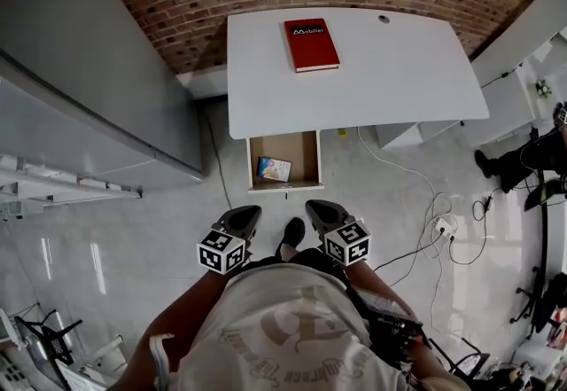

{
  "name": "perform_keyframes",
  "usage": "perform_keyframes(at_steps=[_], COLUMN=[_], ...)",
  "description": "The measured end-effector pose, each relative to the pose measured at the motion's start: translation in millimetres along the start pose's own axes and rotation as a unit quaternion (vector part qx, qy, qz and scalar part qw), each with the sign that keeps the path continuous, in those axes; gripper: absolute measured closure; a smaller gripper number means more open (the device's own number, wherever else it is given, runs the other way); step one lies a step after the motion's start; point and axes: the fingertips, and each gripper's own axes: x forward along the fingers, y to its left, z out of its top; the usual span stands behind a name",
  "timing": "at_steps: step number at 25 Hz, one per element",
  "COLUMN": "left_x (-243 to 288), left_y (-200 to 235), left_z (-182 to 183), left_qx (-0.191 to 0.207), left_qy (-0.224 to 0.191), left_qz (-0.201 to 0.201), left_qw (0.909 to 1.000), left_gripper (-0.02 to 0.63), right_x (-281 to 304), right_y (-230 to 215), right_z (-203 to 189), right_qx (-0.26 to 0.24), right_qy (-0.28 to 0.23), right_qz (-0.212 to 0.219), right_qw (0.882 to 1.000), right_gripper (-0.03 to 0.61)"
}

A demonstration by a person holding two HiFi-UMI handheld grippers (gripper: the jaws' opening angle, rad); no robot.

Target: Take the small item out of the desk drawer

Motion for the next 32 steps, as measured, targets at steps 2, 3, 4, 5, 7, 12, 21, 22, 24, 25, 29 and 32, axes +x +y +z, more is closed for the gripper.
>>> perform_keyframes(at_steps=[2, 3, 4, 5, 7, 12, 21, 22, 24, 25, 29, 32], left_x=[6.9, 11.0, 15.5, 20.3, 29.3, 42.2, 59.3, 60.2, 61.6, 61.9, 66.2, 73.3], left_y=[4.3, 6.3, 7.9, 9.2, 11.1, 13.2, 28.6, 30.2, 33.8, 35.7, 44.3, 53.2], left_z=[6.2, 9.3, 12.4, 15.5, 21.2, 28.6, 35.8, 36.5, 37.1, 36.7, 32.2, 26.5], left_qx=[0.003, 0.004, 0.005, 0.006, 0.008, 0.011, 0.009, 0.01, 0.011, 0.011, 0.017, 0.037], left_qy=[0.002, 0.003, 0.005, 0.007, 0.008, 0.02, 0.046, 0.047, 0.048, 0.05, 0.061, 0.078], left_qz=[0.002, 0.004, 0.006, 0.008, 0.012, 0.017, 0.031, 0.032, 0.033, 0.032, 0.026, 0.023], left_qw=[1.0, 1.0, 1.0, 0.9999, 0.9999, 0.9996, 0.9984, 0.9983, 0.9983, 0.9982, 0.9977, 0.996], left_gripper=[0.606, 0.606, 0.606, 0.606, 0.606, 0.606, 0.606, 0.606, 0.606, 0.606, 0.606, 0.606], right_x=[6.3, 9.1, 11.6, 13.9, 18.0, 26.1, 24.5, 25.5, 28.9, 30.8, 39.1, 44.2], right_y=[-8.9, -13.2, -17.1, -20.3, -24.6, -34.9, -63.9, -66.0, -67.7, -67.1, -65.4, -70.7], right_z=[8.0, 12.6, 17.2, 21.2, 25.0, 25.1, 30.1, 29.5, 27.1, 25.8, 23.1, 20.8], right_qx=[-0.003, -0.005, -0.006, -0.009, -0.015, -0.013, 0.018, 0.02, 0.025, 0.027, 0.026, 0.032], right_qy=[-0.001, -0.002, -0.004, -0.005, -0.005, 0.0, -0.013, -0.013, -0.011, -0.01, -0.005, -0.002], right_qz=[0.003, 0.006, 0.009, 0.014, 0.026, 0.039, 0.031, 0.03, 0.029, 0.029, 0.028, 0.018], right_qw=[1.0, 1.0, 1.0, 1.0, 1.0, 0.999, 0.999, 0.999, 0.999, 0.999, 0.999, 0.999], right_gripper=[0.572, 0.572, 0.572, 0.572, 0.572, 0.572, 0.572, 0.572, 0.572, 0.572, 0.572, 0.572])
